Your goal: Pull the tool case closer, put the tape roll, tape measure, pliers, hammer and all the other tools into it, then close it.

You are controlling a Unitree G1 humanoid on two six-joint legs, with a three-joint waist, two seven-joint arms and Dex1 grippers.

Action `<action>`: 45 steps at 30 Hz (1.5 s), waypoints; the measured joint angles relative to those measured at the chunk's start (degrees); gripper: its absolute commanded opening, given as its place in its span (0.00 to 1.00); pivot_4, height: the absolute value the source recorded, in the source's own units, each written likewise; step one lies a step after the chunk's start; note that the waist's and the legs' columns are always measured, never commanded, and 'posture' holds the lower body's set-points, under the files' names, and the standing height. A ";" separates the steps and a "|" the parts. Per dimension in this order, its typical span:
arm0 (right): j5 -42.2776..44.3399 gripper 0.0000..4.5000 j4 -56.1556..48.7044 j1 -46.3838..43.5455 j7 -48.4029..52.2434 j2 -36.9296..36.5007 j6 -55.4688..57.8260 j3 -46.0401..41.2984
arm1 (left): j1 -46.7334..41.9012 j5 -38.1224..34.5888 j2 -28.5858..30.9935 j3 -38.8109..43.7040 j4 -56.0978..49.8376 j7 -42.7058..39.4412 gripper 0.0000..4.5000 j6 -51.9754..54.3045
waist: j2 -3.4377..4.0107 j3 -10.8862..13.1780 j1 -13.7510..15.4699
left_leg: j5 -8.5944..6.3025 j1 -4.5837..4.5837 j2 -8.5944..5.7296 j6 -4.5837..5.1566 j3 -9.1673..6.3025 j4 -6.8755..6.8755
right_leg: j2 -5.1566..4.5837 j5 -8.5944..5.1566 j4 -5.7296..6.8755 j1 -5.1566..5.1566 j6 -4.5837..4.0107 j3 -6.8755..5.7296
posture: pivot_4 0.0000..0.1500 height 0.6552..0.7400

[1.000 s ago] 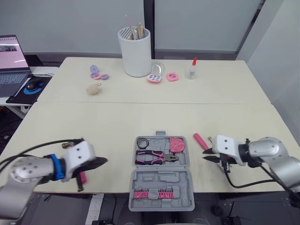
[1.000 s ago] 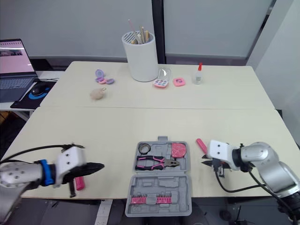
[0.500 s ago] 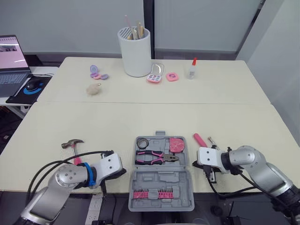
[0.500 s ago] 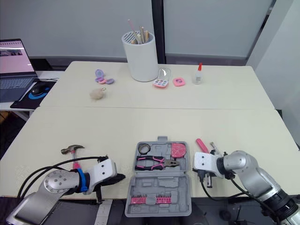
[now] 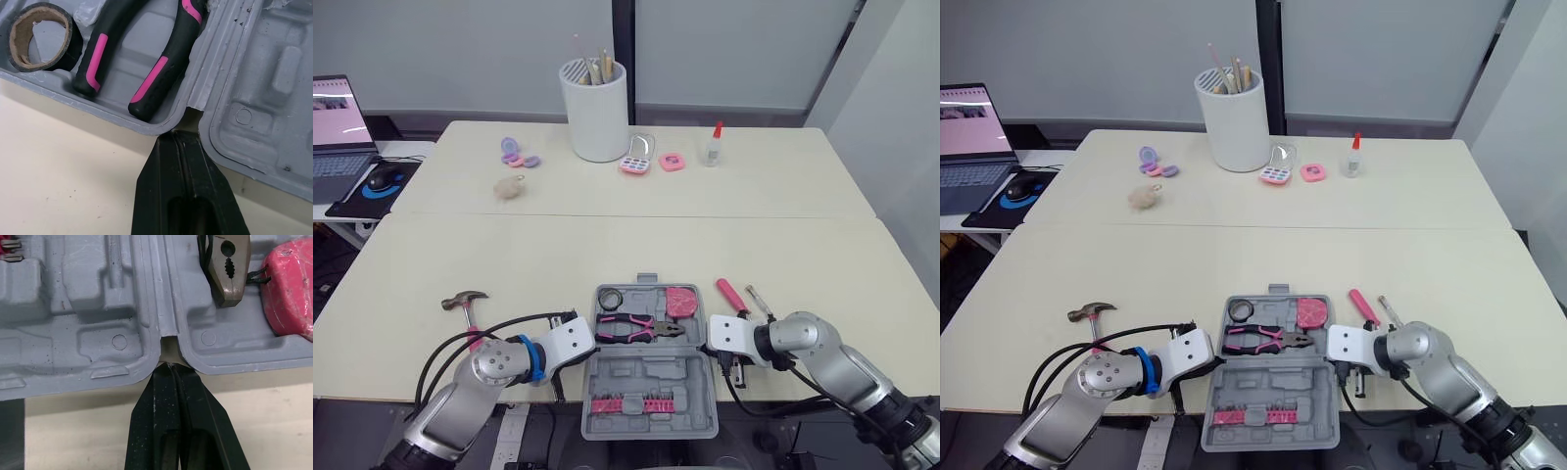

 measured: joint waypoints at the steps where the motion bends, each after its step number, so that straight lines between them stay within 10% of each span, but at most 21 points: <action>1: -0.06 0.00 0.33 -0.38 0.03 0.28 0.29 -0.02 | -0.32 0.02 -0.10 -0.04 0.17 0.01 0.00 0.25 | 0.00 0.00 0.00 | 0.00 0.00 0.00 0.00 0.01 0.00 | 0.00 0.01 0.00 0.00 0.01 0.01 | 1.00 1.00; 45: -3.83 0.00 17.77 -9.51 -8.32 9.07 -7.84 -3.24 | -16.58 4.70 -7.67 0.90 21.51 3.77 0.00 -8.25 | -0.02 -0.02 0.12 | 0.00 -0.10 -0.05 -0.01 0.00 0.04 | 0.04 0.06 0.05 -0.04 0.02 -0.01 | 1.00 1.00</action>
